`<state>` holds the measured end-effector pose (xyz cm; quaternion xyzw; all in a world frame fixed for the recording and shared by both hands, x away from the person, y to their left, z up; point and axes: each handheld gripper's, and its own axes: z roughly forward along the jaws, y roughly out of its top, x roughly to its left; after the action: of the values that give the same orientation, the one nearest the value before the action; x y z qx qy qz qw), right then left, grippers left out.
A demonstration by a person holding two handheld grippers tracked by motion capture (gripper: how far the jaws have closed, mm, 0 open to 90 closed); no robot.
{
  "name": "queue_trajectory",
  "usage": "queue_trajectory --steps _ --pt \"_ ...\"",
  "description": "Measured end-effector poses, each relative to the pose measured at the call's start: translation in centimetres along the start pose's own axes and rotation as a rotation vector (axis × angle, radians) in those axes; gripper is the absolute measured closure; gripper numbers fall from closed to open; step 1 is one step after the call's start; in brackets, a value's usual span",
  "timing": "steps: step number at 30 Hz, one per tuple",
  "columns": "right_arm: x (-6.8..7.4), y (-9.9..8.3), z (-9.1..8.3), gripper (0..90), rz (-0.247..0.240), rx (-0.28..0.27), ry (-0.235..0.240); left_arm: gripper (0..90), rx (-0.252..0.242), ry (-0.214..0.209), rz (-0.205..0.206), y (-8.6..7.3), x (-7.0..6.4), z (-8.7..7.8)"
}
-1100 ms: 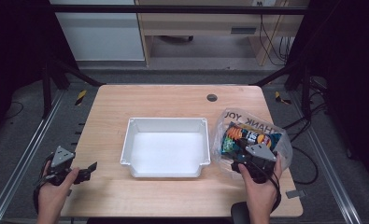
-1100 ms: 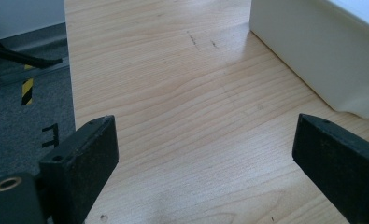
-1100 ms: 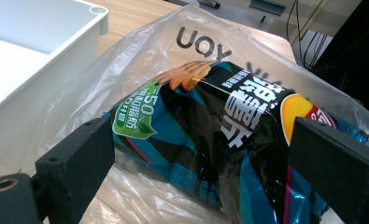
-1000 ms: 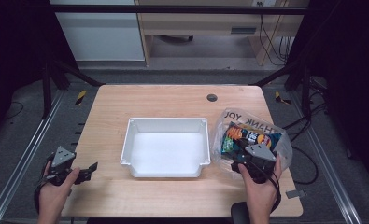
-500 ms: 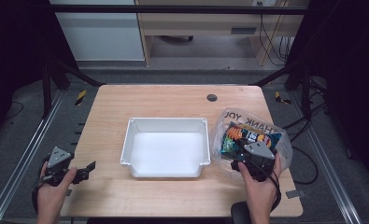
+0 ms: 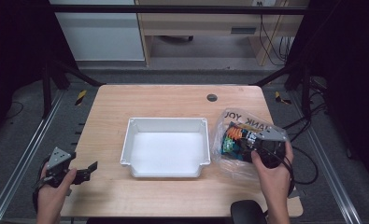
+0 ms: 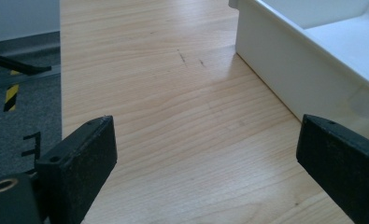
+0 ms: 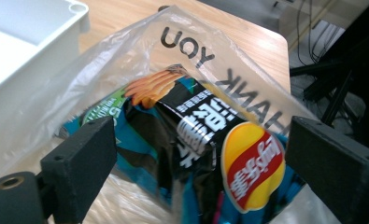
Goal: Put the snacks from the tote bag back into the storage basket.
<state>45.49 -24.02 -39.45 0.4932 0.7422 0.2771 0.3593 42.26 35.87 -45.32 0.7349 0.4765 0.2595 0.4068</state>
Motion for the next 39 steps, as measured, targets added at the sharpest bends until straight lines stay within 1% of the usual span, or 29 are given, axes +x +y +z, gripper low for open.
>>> queue_trajectory --steps 1,3,4,6,8,9,11,12,13,15,18,19,21,22,23,24,26,27,28,29,30,31,32,33,35,36,37,38,39 --pt "-0.5 0.3 0.0 10.1 -0.026 0.006 -0.009 4.7 0.002 -0.006 0.003 0.0 -0.1 0.0" --pt "-0.8 0.4 0.0 10.1 -0.027 0.01 -0.004 4.7 0.0 -0.014 0.005 0.1 -0.4 0.0" --pt "-1.6 0.9 0.1 10.0 -0.035 0.028 0.019 4.5 -0.004 -0.017 0.011 0.2 -0.4 0.0" --pt "-1.8 1.1 0.2 10.0 -0.038 0.038 0.028 4.5 -0.005 -0.011 0.019 0.2 -0.4 -0.1" --pt "-2.3 1.7 0.2 9.6 -0.057 0.062 0.059 4.5 -0.014 -0.009 0.026 0.3 -0.4 -0.3" --pt "-2.8 2.3 0.3 9.9 -0.057 0.073 0.101 4.4 -0.011 -0.004 0.037 0.4 -0.3 -0.4" --pt "-2.9 2.6 0.4 9.9 -0.058 0.075 0.109 4.3 -0.008 -0.006 0.041 0.5 -0.2 -0.5" --pt "-3.3 3.2 0.4 9.7 -0.074 0.091 0.131 4.3 -0.005 -0.008 0.037 0.5 -0.2 -0.6" --pt "-3.3 3.2 0.4 9.7 -0.074 0.091 0.131 4.3 -0.006 -0.008 0.035 0.5 -0.2 -0.6" --pt "-3.5 3.6 0.6 9.3 -0.076 0.1 0.143 4.1 -0.008 -0.01 0.047 0.7 -0.4 -0.7" --pt "-3.7 4.1 1.0 9.1 -0.103 0.144 0.155 3.9 -0.002 -0.021 0.059 0.7 -0.6 -0.7" --pt "-3.8 4.2 1.1 9.1 -0.114 0.147 0.15 3.8 0.0 -0.024 0.06 0.6 -0.7 -0.6" --pt "-3.9 4.3 1.2 9.0 -0.115 0.152 0.154 3.8 0.006 -0.027 0.072 0.6 -0.6 -0.6" --pt "-4.0 4.3 1.4 9.0 -0.124 0.157 0.157 3.9 0.004 -0.026 0.058 0.6 -0.5 -0.6" --pt "-4.0 4.3 1.4 9.1 -0.126 0.157 0.163 3.8 -0.001 -0.03 0.043 0.5 -0.4 -0.6" --pt "-4.0 4.3 1.3 9.0 -0.128 0.158 0.167 3.7 0.002 -0.03 0.041 0.5 -0.4 -0.7" --pt "-4.1 4.3 1.3 8.9 -0.131 0.155 0.17 3.7 0.006 -0.027 0.051 0.4 -0.3 -0.6" --pt "-4.3 4.5 1.2 7.4 -0.132 0.146 0.192 3.6 0.017 -0.027 0.065 0.3 -0.2 -0.5" --pt "-4.3 4.5 1.2 7.4 -0.132 0.146 0.192 3.6 0.023 -0.022 0.068 0.2 -0.1 -0.4" --pt "-4.4 4.5 1.2 7.6 -0.134 0.141 0.203 3.6 0.034 -0.017 0.07 0.2 0.0 -0.2" --pt "-4.5 4.7 1.2 8.0 -0.137 0.149 0.209 3.7 0.038 -0.019 0.067 0.2 0.1 0.0" --pt "-4.6 4.7 1.3 8.1 -0.138 0.151 0.211 3.8 0.052 -0.019 0.078 0.2 0.0 0.0" --pt "-4.9 4.9 1.4 8.7 -0.15 0.151 0.211 3.7 0.055 -0.022 0.085 0.3 -0.1 0.0" --pt "-5.0 5.0 1.4 8.5 -0.146 0.144 0.21 3.7 0.049 -0.024 0.081 0.3 -0.2 0.0" --pt "-5.2 5.0 1.5 8.5 -0.148 0.141 0.22 3.7 0.047 -0.048 0.065 0.4 -0.4 0.2" --pt "-5.3 5.1 1.6 8.5 -0.16 0.147 0.221 3.7 0.047 -0.051 0.059 0.4 -0.6 0.3" --pt "-5.4 5.2 1.7 8.5 -0.171 0.158 0.221 3.7 0.061 -0.042 0.072 0.5 -0.7 0.4" --pt "-5.6 5.3 1.8 8.7 -0.187 0.164 0.224 3.8 0.061 -0.038 0.075 0.6 -0.9 0.5" --pt "-5.8 5.4 1.9 8.9 -0.184 0.166 0.221 4.2 0.067 -0.049 0.086 0.6 -1.0 0.5"
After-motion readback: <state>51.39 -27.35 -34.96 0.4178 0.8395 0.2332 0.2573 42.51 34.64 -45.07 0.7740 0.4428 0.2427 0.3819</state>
